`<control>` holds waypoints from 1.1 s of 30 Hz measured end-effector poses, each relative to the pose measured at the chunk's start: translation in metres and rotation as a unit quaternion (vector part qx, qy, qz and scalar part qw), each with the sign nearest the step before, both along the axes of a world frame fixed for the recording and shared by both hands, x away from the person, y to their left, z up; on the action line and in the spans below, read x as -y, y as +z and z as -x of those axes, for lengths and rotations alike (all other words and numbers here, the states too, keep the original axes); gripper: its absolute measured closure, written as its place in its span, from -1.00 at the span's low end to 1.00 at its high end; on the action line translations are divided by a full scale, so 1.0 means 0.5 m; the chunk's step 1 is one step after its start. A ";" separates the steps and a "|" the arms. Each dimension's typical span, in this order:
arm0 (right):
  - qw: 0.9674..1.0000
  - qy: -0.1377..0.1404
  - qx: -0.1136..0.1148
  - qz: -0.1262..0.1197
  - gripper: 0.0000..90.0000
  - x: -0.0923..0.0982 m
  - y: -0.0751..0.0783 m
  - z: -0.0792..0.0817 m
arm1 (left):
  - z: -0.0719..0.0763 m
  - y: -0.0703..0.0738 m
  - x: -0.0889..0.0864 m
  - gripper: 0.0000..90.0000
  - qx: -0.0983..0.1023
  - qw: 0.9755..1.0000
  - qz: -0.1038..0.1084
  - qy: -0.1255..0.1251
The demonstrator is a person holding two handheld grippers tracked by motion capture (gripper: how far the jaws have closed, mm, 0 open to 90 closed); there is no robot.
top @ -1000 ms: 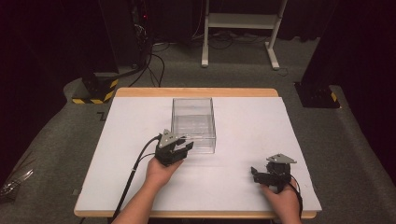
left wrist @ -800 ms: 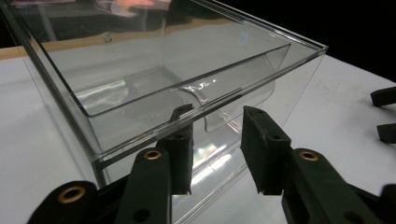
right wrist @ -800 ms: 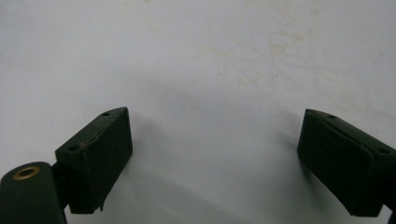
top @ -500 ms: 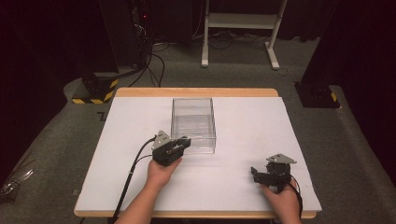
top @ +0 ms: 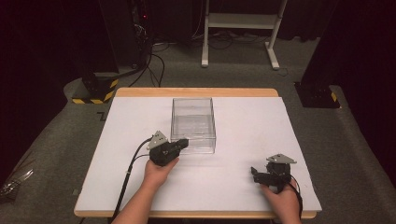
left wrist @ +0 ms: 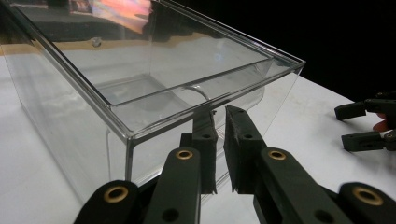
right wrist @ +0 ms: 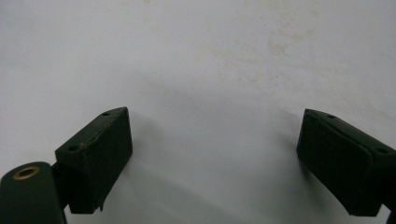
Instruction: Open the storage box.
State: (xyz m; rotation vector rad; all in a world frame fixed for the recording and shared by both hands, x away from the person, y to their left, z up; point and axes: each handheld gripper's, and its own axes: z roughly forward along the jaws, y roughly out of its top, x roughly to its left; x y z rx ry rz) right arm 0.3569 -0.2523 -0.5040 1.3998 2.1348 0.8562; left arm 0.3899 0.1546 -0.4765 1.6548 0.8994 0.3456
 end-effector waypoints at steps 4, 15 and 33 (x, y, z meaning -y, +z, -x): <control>1.000 0.000 0.000 0.000 -0.77 0.000 0.000 0.000 | 0.000 -0.001 -0.003 0.87 -0.002 1.000 0.003 -0.003; 1.000 0.000 0.000 0.000 -0.76 0.000 0.000 0.000 | 0.013 0.004 -0.012 0.99 0.008 1.000 -0.008 0.003; 1.000 0.000 0.001 0.000 -0.76 0.000 0.000 0.000 | -0.014 -0.007 0.002 0.72 -0.001 1.000 0.011 -0.019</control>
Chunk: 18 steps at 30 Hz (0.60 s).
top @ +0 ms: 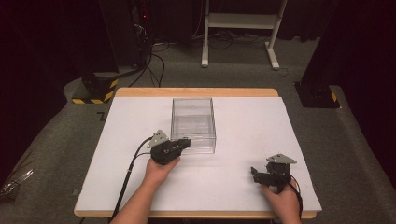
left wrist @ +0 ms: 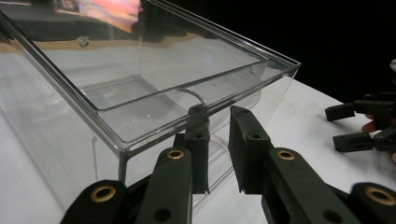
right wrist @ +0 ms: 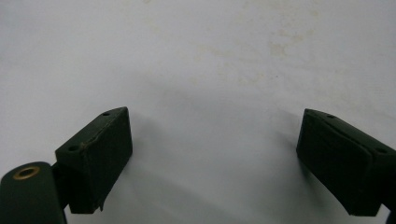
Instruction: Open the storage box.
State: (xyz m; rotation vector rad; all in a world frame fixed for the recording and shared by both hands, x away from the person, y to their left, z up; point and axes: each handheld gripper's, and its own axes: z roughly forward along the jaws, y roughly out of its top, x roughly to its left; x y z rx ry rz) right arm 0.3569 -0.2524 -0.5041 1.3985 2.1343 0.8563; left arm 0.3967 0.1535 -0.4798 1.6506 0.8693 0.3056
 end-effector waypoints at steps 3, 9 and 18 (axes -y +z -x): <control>1.000 0.000 0.000 0.000 -0.76 0.000 0.000 0.000 | -0.002 -0.002 -0.004 0.76 0.002 1.000 0.003 -0.010; 1.000 0.000 0.000 0.000 -0.76 0.000 0.000 0.000 | -0.002 -0.001 -0.008 0.81 0.004 1.000 0.002 -0.016; 1.000 -0.002 -0.001 -0.001 -0.76 -0.001 0.000 0.001 | 0.002 -0.001 -0.012 0.83 0.003 0.999 0.005 -0.034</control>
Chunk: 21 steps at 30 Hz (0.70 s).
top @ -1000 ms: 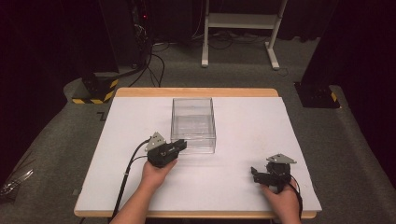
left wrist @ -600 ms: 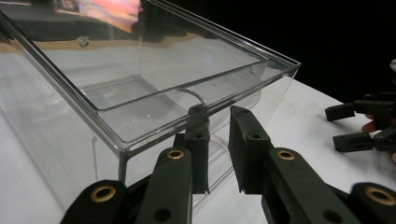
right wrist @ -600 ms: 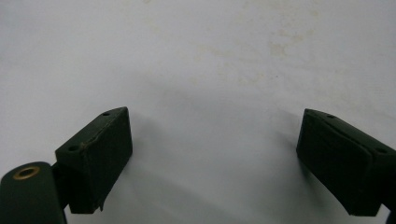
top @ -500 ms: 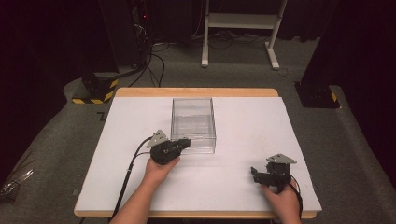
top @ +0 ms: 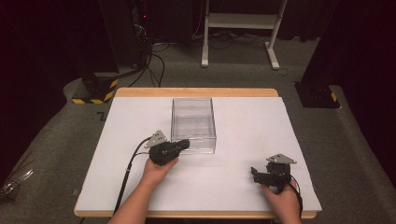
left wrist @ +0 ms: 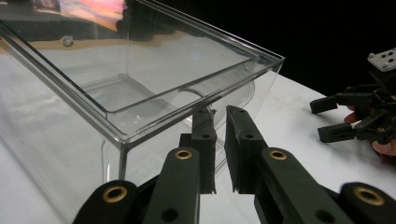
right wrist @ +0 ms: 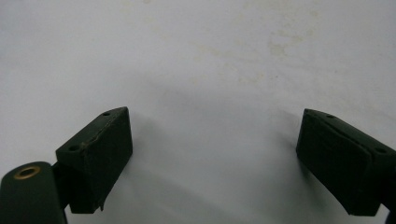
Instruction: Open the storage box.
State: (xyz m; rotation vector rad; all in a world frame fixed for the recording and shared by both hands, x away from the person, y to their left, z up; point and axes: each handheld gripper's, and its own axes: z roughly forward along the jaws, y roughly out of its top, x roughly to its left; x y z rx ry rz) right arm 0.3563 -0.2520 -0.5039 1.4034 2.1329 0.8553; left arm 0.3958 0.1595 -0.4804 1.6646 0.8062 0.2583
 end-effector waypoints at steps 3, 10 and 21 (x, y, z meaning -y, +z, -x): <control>1.000 0.001 0.001 0.001 -0.76 0.000 0.000 0.000 | 0.002 0.001 0.000 0.83 0.000 1.000 -0.001 -0.002; 1.000 0.001 0.001 0.000 -0.76 0.000 0.000 0.000 | 0.018 -0.001 -0.003 0.84 -0.001 1.000 0.001 -0.011; 1.000 0.002 0.002 0.001 -0.76 0.001 0.000 -0.001 | 0.060 -0.006 -0.003 0.85 -0.001 1.000 0.012 -0.025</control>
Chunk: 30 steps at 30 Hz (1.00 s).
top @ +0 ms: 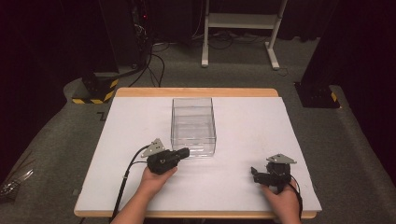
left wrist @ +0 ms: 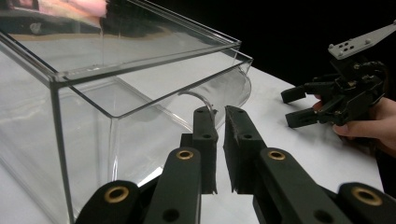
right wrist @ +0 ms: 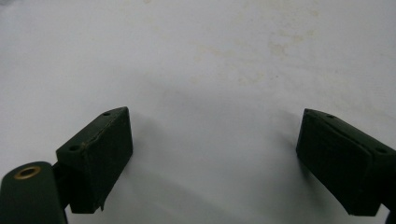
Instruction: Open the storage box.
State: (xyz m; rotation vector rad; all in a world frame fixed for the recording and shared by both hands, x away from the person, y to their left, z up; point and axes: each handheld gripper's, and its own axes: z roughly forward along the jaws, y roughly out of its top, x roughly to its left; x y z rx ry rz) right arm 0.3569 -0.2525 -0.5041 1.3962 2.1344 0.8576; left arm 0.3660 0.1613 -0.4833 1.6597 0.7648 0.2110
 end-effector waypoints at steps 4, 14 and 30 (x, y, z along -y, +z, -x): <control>1.000 0.001 -0.001 -0.002 -0.76 0.000 0.000 0.000 | 0.010 0.000 0.000 0.85 0.001 1.000 -0.001 -0.003; 1.000 0.000 -0.002 -0.003 -0.76 0.000 0.000 -0.001 | 0.045 -0.001 0.001 0.86 0.002 1.000 0.000 -0.015; 1.000 0.000 -0.003 -0.003 -0.76 0.000 0.000 -0.001 | 0.089 -0.001 0.003 0.87 0.002 1.000 -0.001 -0.028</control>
